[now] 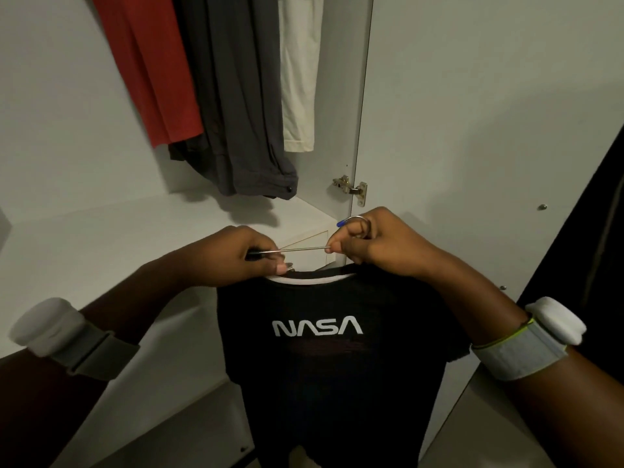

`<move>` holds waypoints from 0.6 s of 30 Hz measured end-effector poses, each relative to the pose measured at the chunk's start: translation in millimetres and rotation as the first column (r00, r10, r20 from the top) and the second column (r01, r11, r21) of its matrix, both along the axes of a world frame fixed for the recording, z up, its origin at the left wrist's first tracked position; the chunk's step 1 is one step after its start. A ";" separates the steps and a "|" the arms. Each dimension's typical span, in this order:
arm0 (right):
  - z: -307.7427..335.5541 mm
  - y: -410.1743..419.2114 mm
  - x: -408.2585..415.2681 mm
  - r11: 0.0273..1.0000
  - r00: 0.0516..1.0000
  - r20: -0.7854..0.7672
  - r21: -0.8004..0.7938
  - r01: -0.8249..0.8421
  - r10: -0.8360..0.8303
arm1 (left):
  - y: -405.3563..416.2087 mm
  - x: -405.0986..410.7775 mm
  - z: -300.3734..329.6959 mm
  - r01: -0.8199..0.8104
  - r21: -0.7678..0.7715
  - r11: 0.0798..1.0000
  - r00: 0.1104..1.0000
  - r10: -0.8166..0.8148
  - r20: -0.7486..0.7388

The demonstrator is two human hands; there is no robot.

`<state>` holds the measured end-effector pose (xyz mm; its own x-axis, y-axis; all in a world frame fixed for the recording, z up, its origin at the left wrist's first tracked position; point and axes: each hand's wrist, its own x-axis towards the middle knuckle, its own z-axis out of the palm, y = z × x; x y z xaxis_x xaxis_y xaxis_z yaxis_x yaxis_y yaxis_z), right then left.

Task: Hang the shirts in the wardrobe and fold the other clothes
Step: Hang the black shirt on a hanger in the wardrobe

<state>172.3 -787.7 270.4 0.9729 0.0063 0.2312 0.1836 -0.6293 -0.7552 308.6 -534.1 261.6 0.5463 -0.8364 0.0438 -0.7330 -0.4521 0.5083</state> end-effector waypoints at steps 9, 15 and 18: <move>-7.5 20.6 19.1 0.994 0.999 -0.017 -0.096 -0.047 0.046 | -33.5 -26.5 -7.1 0.013 -0.116 0.993 0.974 0.014 0.228; -7.5 -7.0 1.0 0.940 0.990 0.026 -0.311 0.140 -0.139 | -21.9 -17.6 -3.3 -0.088 -0.280 0.956 0.991 0.114 0.077; -14.8 -27.2 -10.0 0.923 0.983 0.025 -0.341 0.179 -0.182 | -15.7 -14.4 -2.2 -0.110 -0.291 0.951 0.987 0.139 0.083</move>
<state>162.4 -814.9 255.5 0.9666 -0.0922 0.2390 0.0382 -0.8707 -0.4903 294.2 -549.8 259.4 0.6256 -0.7068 0.3304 -0.7345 -0.3908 0.5548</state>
